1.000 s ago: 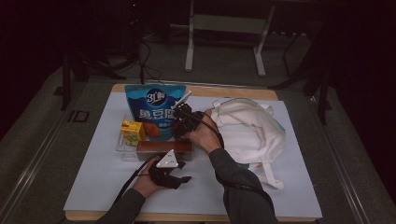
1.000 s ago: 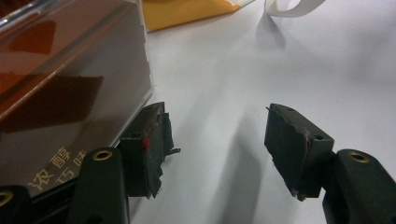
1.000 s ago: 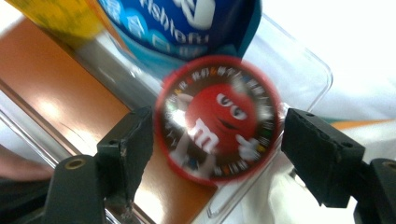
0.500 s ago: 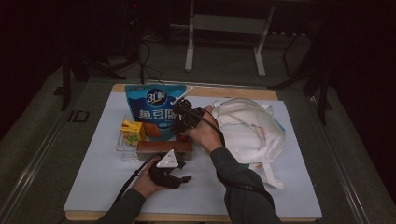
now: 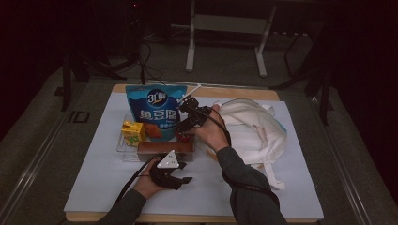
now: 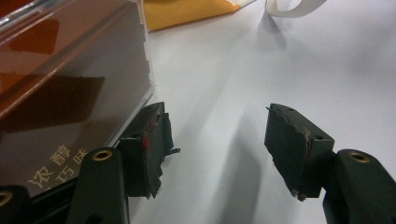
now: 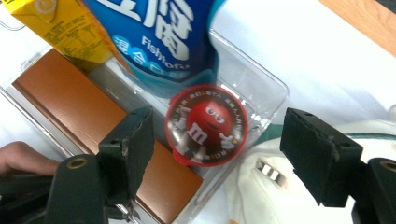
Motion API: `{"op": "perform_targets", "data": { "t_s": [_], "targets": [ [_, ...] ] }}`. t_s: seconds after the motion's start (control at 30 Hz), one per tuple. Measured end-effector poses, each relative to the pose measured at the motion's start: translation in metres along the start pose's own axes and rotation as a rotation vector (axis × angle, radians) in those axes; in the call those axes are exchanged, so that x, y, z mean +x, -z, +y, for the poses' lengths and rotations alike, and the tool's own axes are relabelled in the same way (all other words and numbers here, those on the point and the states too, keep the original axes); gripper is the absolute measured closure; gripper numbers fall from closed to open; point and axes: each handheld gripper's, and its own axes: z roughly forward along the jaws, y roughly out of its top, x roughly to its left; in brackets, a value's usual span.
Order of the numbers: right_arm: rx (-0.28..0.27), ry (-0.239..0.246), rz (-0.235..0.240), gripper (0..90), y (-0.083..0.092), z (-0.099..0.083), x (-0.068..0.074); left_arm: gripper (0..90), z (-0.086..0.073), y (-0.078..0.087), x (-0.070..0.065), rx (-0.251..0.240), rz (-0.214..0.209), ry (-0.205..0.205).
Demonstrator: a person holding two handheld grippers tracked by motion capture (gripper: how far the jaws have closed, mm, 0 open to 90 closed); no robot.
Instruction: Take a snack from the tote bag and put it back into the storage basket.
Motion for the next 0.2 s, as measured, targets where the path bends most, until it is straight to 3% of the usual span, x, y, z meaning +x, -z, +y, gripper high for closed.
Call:
{"op": "perform_targets", "data": {
  "t_s": [0.2],
  "targets": [
    [-0.009,-0.015,-0.007,29.5,0.006,-0.0058,-0.0116,39.0,0.0,0.0,0.0,0.001,-0.002,0.003]
  ]
}}
